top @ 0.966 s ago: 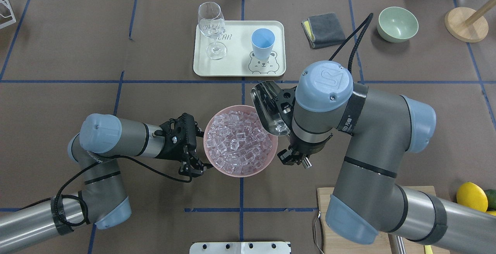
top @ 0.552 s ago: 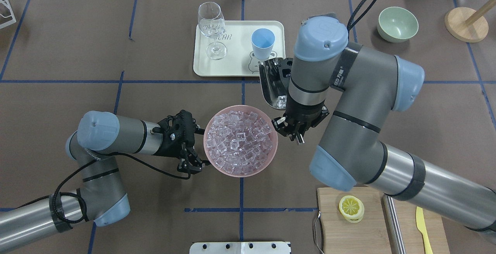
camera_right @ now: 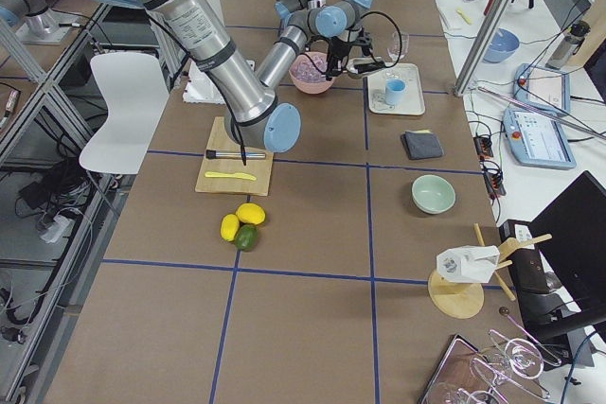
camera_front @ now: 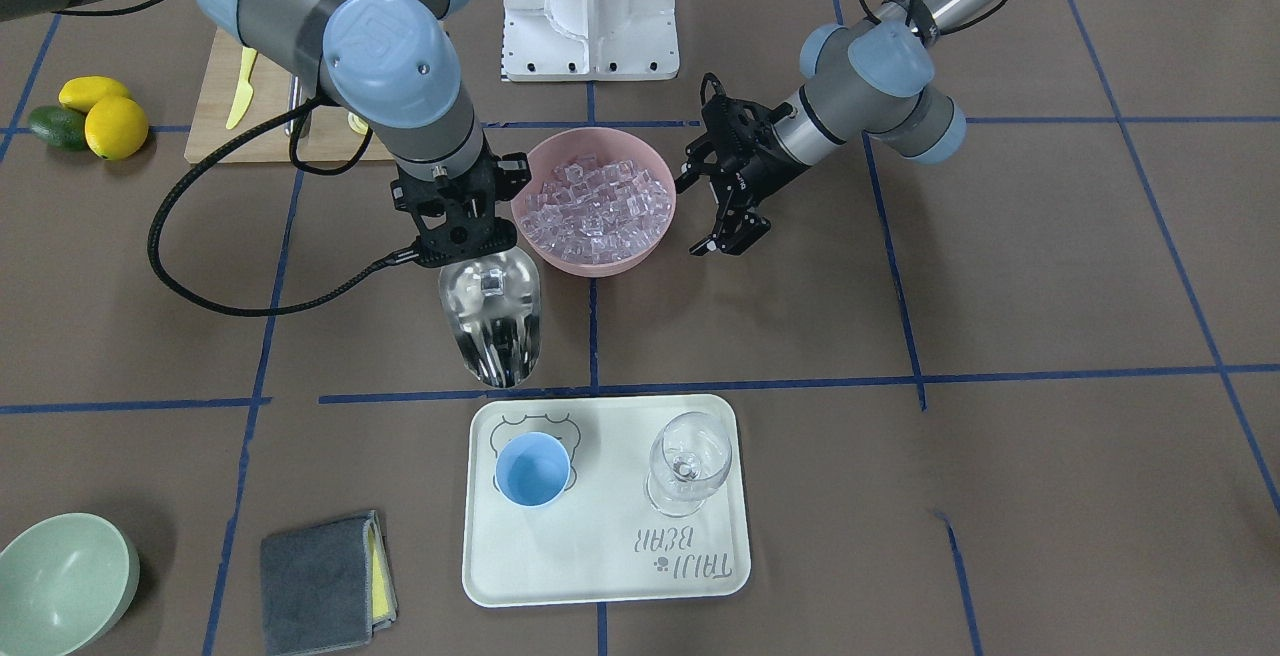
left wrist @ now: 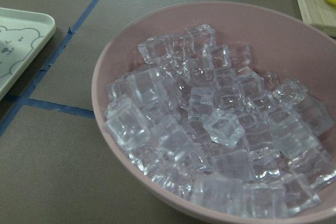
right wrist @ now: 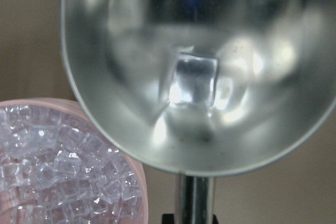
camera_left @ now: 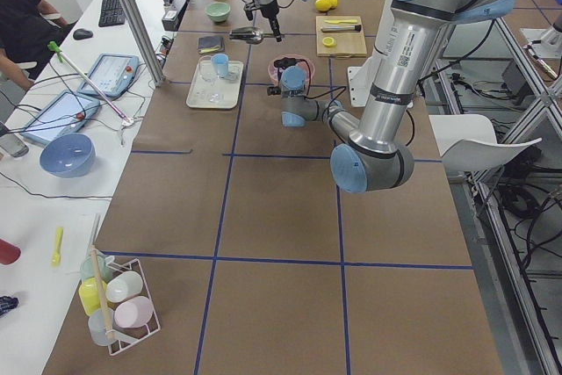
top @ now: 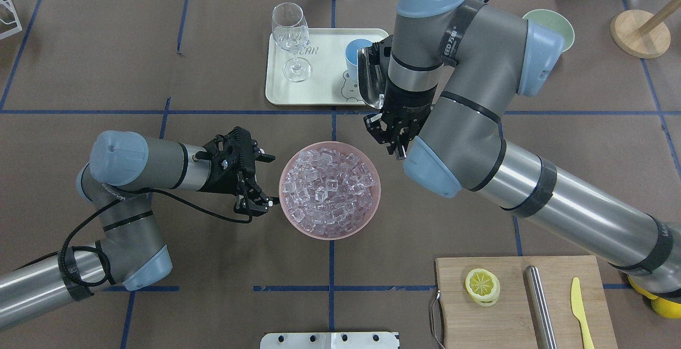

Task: Put ice in cup with scoop
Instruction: 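Lift the loaded scoop out of the bowl toward the white tray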

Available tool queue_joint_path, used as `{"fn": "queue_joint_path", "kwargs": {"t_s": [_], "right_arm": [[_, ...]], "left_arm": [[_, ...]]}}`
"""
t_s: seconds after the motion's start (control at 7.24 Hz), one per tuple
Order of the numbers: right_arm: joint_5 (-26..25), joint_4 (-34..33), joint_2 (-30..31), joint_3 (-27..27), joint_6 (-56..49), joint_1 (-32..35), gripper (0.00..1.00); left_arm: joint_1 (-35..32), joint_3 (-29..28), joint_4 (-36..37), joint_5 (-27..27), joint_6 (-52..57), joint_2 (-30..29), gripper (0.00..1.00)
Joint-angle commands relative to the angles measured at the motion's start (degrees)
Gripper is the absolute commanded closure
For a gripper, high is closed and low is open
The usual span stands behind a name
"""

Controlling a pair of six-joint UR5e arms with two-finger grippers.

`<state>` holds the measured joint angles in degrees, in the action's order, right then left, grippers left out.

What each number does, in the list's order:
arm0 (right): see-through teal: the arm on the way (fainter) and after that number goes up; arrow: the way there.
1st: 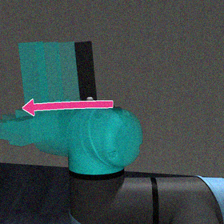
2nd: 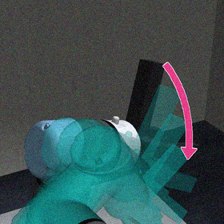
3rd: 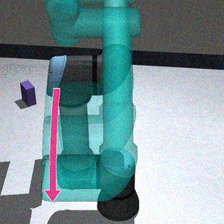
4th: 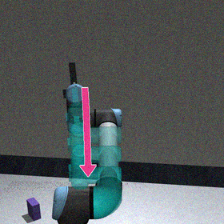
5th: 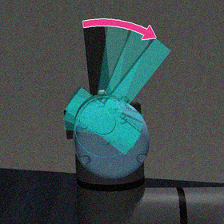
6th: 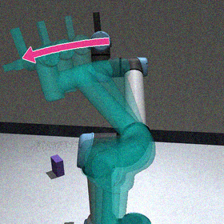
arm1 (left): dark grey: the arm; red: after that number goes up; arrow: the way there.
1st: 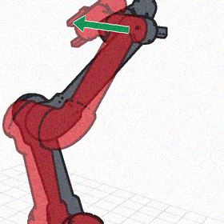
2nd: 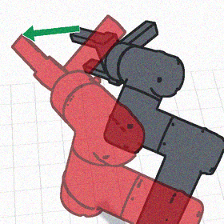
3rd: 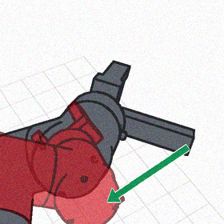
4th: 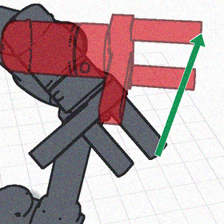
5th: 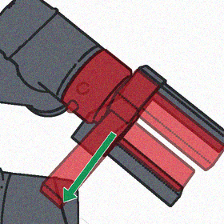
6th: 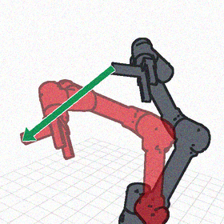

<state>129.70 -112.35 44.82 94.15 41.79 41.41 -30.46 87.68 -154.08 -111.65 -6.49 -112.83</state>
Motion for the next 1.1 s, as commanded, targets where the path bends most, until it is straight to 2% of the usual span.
{"fn": "queue_joint_path", "kwargs": {"t_s": [0.0, 0.28, 0.55, 0.97], "right_arm": [[2.65, 1.86, -3.23, -6.93, -0.22, 1.65, 1.0], [7.83, 2.75, -4.29, -10.9, -1.01, 3.41, 1.0], [9.07, 2.58, -9.03, -17.39, -1.1, 4.28, 1.0], [10.57, 1.53, -9.05, -18.47, -1.36, 4.47, 1.0]], "left_arm": [[-0.47, 0.03, 0.0, -0.06, 0.07, 0.07, 0.02], [-0.47, 0.03, 0.0, 0.12, 0.07, 0.24, 0.02], [-0.47, 0.12, 0.0, 0.29, -0.1, 0.33, 0.02], [-0.47, 0.73, 0.0, 0.47, -0.37, 0.68, 0.02]]}}
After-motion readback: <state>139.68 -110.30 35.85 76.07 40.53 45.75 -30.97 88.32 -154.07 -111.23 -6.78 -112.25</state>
